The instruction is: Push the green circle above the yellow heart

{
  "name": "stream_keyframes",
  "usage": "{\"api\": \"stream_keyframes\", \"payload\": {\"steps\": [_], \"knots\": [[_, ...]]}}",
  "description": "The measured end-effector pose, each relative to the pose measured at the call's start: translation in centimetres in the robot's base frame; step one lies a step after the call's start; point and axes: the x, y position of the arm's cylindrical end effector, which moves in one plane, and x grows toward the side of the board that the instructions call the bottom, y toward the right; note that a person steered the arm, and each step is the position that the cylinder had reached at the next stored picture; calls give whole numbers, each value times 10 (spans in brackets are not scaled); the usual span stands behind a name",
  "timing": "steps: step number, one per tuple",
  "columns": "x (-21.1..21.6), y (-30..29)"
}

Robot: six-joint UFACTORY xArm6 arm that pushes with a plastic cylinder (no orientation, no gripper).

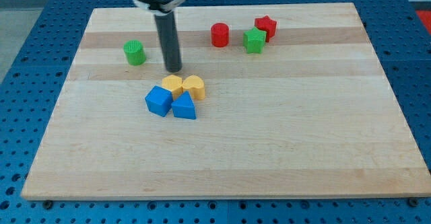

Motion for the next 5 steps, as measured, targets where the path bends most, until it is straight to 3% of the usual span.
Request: {"api": "stream_keyframes", "payload": {"steps": [2,3,5], "knots": [[2,-87],[-12,-101],[-36,-69]]}}
